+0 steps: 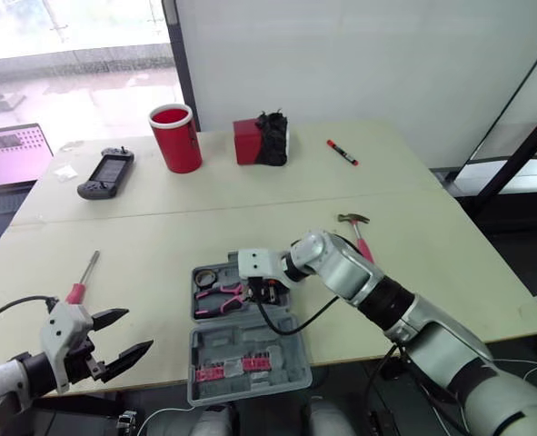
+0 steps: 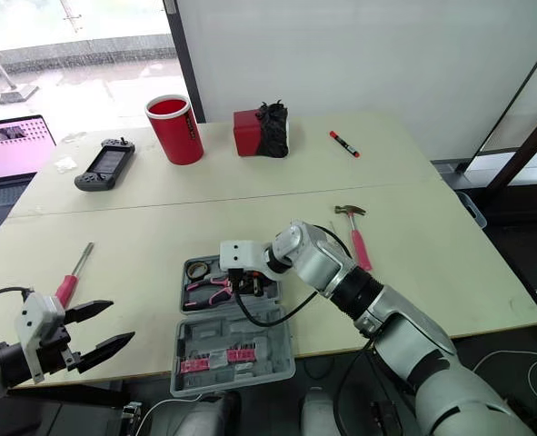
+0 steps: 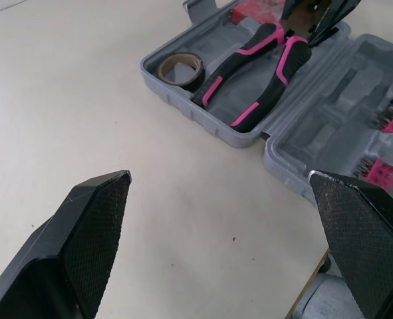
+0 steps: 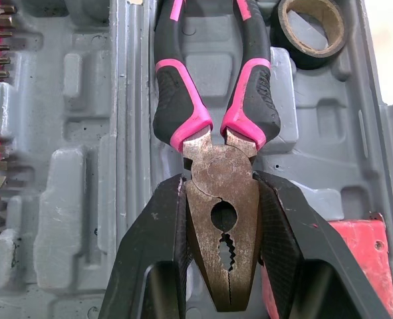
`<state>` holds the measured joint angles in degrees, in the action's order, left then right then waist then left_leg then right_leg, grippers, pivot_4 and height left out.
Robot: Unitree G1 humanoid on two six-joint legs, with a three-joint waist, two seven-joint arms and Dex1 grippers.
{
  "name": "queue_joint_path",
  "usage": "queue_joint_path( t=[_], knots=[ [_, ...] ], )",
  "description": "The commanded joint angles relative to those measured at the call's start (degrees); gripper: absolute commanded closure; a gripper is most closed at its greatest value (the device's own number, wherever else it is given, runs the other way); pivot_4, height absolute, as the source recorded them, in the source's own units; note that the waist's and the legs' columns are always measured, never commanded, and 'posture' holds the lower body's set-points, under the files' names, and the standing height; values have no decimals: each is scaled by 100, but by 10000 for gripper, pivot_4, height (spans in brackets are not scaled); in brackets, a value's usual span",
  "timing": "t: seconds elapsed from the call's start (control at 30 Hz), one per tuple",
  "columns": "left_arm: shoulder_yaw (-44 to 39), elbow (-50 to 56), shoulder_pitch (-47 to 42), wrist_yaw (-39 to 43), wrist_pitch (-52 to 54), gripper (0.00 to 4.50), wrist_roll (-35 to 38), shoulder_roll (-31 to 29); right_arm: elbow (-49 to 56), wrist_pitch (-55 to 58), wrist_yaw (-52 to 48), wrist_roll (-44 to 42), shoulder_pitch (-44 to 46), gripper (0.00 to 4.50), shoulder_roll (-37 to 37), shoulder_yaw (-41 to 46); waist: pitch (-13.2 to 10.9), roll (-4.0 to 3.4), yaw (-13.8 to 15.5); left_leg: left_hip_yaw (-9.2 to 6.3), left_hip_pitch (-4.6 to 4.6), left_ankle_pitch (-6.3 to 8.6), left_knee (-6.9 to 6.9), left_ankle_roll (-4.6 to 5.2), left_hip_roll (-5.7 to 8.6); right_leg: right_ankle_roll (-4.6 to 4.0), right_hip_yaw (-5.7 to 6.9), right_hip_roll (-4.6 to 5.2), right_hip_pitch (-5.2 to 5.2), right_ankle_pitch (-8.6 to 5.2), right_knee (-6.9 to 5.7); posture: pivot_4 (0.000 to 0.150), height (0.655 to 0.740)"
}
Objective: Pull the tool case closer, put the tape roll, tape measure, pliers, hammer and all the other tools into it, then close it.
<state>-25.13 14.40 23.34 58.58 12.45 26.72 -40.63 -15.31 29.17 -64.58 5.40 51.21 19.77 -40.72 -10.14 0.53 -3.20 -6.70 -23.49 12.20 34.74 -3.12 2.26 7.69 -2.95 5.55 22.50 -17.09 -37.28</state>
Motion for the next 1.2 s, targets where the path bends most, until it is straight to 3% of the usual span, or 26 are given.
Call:
queue_joint_path(
  t=[0.03, 0.2, 0.33, 0.47, 0.6, 0.73, 0.9, 1.2],
  knots=[
    [-15, 4, -26, 35, -27, 0, -12, -106, -196, -204, -56, 40, 169, 30301, -152, 171, 0, 0, -6, 0, 0, 0, 0, 0, 0, 0, 0, 0, 0, 0, 0, 1500, 7400],
    [42, 112, -37, 74, 230, 0, 150, -133, 47, 9, -201, -54, 124, 6215, -148, 319, 0, -1, 2, 0, 0, 0, 0, 0, 0, 0, 0, 0, 0, 0, 0, 1500, 7400],
    [53, 160, -136, 127, 316, 0, 169, -215, 773, 372, -280, -456, 3, 6215, -36, 823, -1, -1, 28, -1, 0, 0, 0, 0, 0, 0, 0, 0, 1, 0, -1, 1500, 7400],
    [128, 234, -328, 136, 417, 0, 228, -276, 1300, 66, 404, -785, -505, 6215, -246, 1603, 1, 1, 66, 0, 0, 1, 0, -1, -2, 0, 0, 1, -1, 0, 1, 1500, 7400],
    [261, 348, -521, 146, 528, 0, 274, -304, 1490, 222, 465, -1030, -878, 6215, -309, 1799, 0, 1, 67, 1, 0, 2, 1, -4, -1, 0, -1, 2, -4, 0, 4, 1500, 7400],
    [381, 456, -731, 226, 656, 0, 354, -372, 1200, -125, 757, -1065, -1094, 18835, -511, 1883, 0, 1, 44, 1, 0, 2, 1, -5, -2, -1, -2, 0, 1, 1, -2, 1500, 7400],
    [425, 508, -861, 346, 709, 0, 432, -463, 511, 4, 879, -1139, -1261, 44639, -744, 1862, 0, 0, 58, 2, 0, 2, 1, -5, -3, -1, -3, -2, 0, 1, -2, 1500, 7400],
    [407, 509, -811, 389, 775, 0, 404, -541, -1149, -955, 1313, -225, -1276, 44639, -838, 1254, 0, 0, 41, 3, 2, 1, 1, -6, -2, -1, -3, -4, 0, 1, -2, 1500, 7400]
  ],
)
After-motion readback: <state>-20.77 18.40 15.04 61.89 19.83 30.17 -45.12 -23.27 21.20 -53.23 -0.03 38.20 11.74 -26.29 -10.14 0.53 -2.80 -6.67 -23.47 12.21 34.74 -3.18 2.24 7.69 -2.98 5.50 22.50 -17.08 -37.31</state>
